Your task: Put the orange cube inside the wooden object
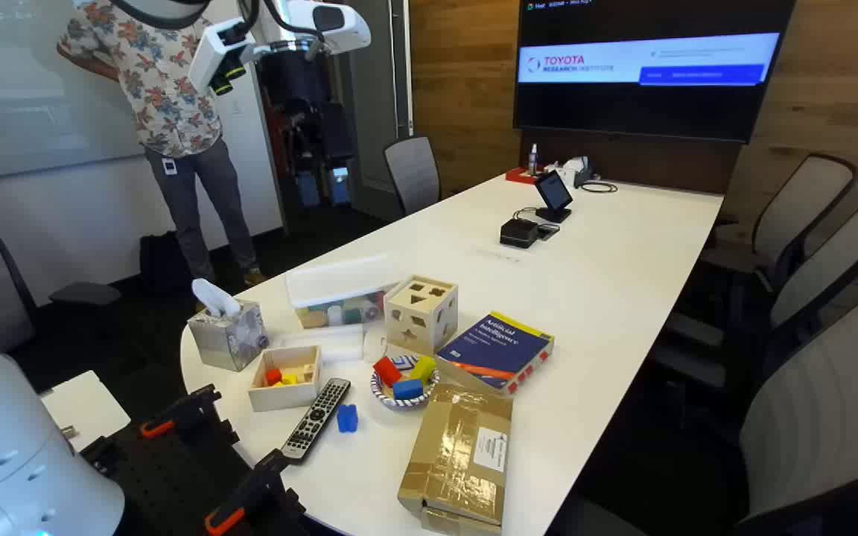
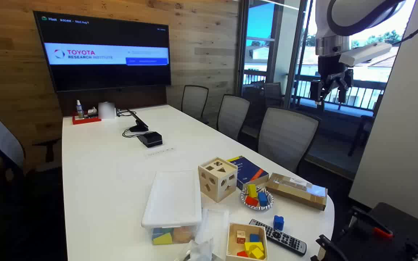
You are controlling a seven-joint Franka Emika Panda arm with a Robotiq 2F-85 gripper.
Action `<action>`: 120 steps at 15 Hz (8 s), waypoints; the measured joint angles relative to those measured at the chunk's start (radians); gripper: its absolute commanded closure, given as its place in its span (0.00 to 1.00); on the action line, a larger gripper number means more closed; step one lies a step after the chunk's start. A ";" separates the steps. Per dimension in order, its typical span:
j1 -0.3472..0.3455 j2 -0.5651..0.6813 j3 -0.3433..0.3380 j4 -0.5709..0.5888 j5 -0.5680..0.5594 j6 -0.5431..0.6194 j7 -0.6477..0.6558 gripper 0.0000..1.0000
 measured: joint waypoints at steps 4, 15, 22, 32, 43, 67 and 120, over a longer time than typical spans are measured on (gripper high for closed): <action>0.000 0.000 0.000 0.000 0.000 0.000 0.000 0.00; 0.000 0.000 0.000 0.000 0.000 0.000 0.000 0.00; 0.003 0.001 -0.002 0.000 0.000 0.002 0.005 0.00; -0.130 0.234 0.458 0.007 -0.005 0.396 0.735 0.00; -0.513 0.658 0.833 0.053 -0.760 0.523 1.654 0.00; 0.358 1.520 -0.019 0.727 -0.646 0.641 1.901 0.00; 0.469 1.133 -0.196 0.432 -0.586 0.635 1.957 0.92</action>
